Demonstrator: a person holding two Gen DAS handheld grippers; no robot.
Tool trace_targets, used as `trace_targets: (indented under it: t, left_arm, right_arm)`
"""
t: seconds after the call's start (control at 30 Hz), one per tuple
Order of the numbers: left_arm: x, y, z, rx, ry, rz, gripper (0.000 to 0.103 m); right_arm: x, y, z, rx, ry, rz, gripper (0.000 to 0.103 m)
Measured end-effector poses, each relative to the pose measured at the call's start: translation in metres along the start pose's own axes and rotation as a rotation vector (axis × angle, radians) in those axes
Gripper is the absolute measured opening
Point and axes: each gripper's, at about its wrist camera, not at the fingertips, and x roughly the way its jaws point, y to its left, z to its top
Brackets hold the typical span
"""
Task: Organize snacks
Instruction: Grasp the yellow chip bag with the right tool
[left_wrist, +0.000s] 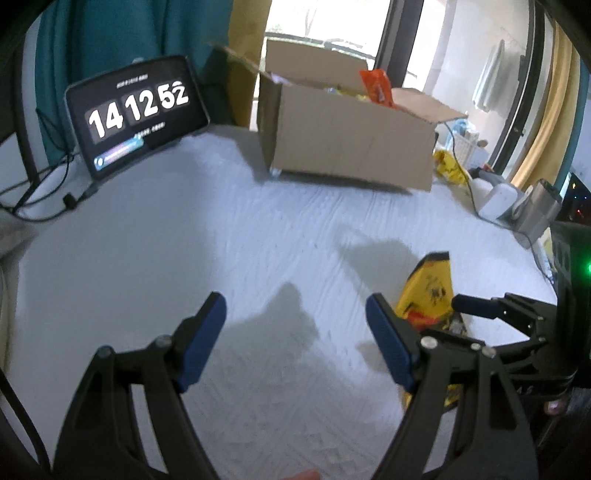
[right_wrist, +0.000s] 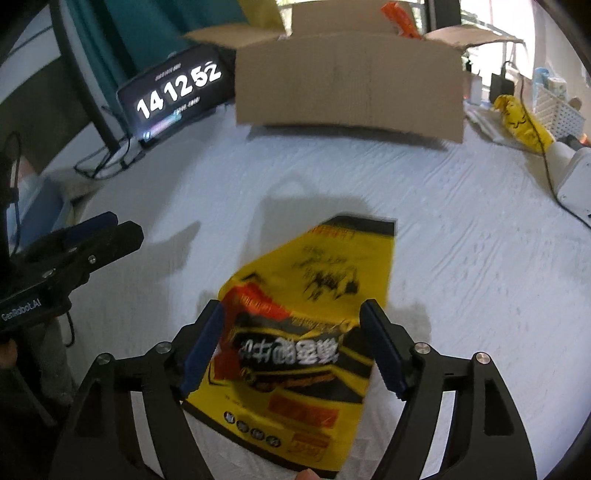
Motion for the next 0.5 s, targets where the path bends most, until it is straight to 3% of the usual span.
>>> trace_targets:
  t: [0.2,0.37,0.43,0.5]
  left_arm:
    - [0.008,0.009,-0.013,-0.014,0.037,0.016,0.079]
    - [0.013,0.015,-0.018,-0.027,0.050,0.031,0.079]
    - [0.015,0.017,-0.019,-0.032,0.052,0.036,0.079]
    - [0.016,0.019,-0.017,-0.036,0.053,0.039,0.079]
  right_arm:
    - [0.011,0.013,-0.010,-0.071,0.002,-0.066,0.086]
    - [0.018,0.023,-0.015,-0.136,-0.023,-0.123,0.086]
    - [0.018,0.021,-0.013,-0.139,-0.024,-0.106,0.078]
    - [0.016,0.027,-0.013,-0.167,-0.040,-0.084,0.055]
